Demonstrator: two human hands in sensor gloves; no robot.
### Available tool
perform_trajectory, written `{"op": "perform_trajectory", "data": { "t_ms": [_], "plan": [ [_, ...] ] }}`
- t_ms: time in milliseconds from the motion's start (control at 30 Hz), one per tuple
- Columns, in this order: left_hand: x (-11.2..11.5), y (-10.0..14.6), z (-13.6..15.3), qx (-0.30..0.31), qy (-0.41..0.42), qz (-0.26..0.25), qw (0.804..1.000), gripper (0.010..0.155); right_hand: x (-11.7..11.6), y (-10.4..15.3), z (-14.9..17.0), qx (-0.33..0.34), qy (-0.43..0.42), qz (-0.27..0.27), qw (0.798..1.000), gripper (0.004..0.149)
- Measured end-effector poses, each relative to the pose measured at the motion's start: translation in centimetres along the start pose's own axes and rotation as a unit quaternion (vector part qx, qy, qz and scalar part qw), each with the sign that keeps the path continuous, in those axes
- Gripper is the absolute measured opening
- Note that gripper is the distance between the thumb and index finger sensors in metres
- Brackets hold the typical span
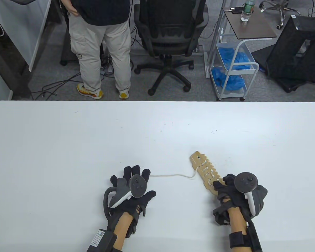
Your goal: Remove rope from all holes on crocodile lacing toy
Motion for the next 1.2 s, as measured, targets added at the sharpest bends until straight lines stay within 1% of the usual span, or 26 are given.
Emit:
{"op": "perform_trajectory", "data": {
  "t_ms": [133, 200, 300, 333, 567, 667, 733, 833, 900, 967, 1033, 1133, 1200],
  "plan": [
    [0.0, 0.0, 0.0, 0.001, 0.002, 0.000, 1.000, 0.084, -0.1, 0.1, -0.7, 0.036, -0.090, -0.011, 0.995, 0.041],
    [-0.1, 0.0, -0.1, 0.002, 0.004, 0.000, 1.000, 0.084, 0.4, 0.5, -1.8, 0.071, -0.153, -0.006, 0.986, 0.041],
    [-0.1, 0.0, 0.0, 0.005, 0.009, 0.000, 1.000, 0.083, 1.1, 1.4, -3.5, 0.120, -0.210, -0.001, 0.970, 0.041],
    [-0.1, 0.0, -0.1, 0.006, 0.011, 0.000, 1.000, 0.082, 1.5, 2.0, -4.4, 0.143, -0.229, 0.007, 0.963, 0.041],
    [-0.3, -0.1, 0.0, 0.018, 0.030, -0.014, 0.999, 0.083, 3.8, 5.5, -8.6, 0.263, -0.273, 0.037, 0.925, 0.041],
    [-0.6, -0.1, -0.2, 0.028, 0.050, -0.031, 0.998, 0.085, 4.3, 6.6, -9.5, 0.295, -0.291, 0.042, 0.909, 0.042],
    [-0.8, -0.1, -0.5, 0.039, 0.046, -0.036, 0.998, 0.085, 4.4, 7.0, -9.9, 0.311, -0.312, 0.039, 0.897, 0.042],
    [-1.0, 0.0, -1.0, 0.041, 0.012, -0.049, 0.998, 0.083, 4.6, 7.6, -10.4, 0.334, -0.344, 0.029, 0.877, 0.042],
    [-0.9, -0.1, -1.5, 0.044, -0.009, -0.051, 0.998, 0.079, 4.8, 8.1, -10.7, 0.345, -0.357, 0.025, 0.868, 0.042],
    [-0.5, -0.2, -2.1, 0.042, -0.024, -0.054, 0.997, 0.076, 4.9, 8.5, -11.0, 0.355, -0.358, 0.027, 0.863, 0.042],
    [-0.4, -0.2, -2.8, 0.040, -0.064, -0.046, 0.996, 0.074, 4.9, 8.8, -11.3, 0.363, -0.355, 0.029, 0.861, 0.042],
    [-0.6, 0.0, -3.7, 0.041, -0.109, -0.057, 0.992, 0.068, 5.1, 9.3, -11.5, 0.373, -0.357, 0.035, 0.856, 0.042],
    [-0.5, 0.2, -4.1, 0.045, -0.126, -0.051, 0.990, 0.066, 5.3, 9.5, -11.5, 0.377, -0.365, 0.038, 0.851, 0.042]
  ]
}}
Point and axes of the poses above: the tracker on the back of each hand, its own z axis roughly to the little-finger side, its own y axis roughly from the fingertips to the wrist, x = y × z, the point moved 5 cm from there along -y, roughly from the wrist to the fingertips, and after that the axes turned 10 degrees about -y, right-handed, at the moved point
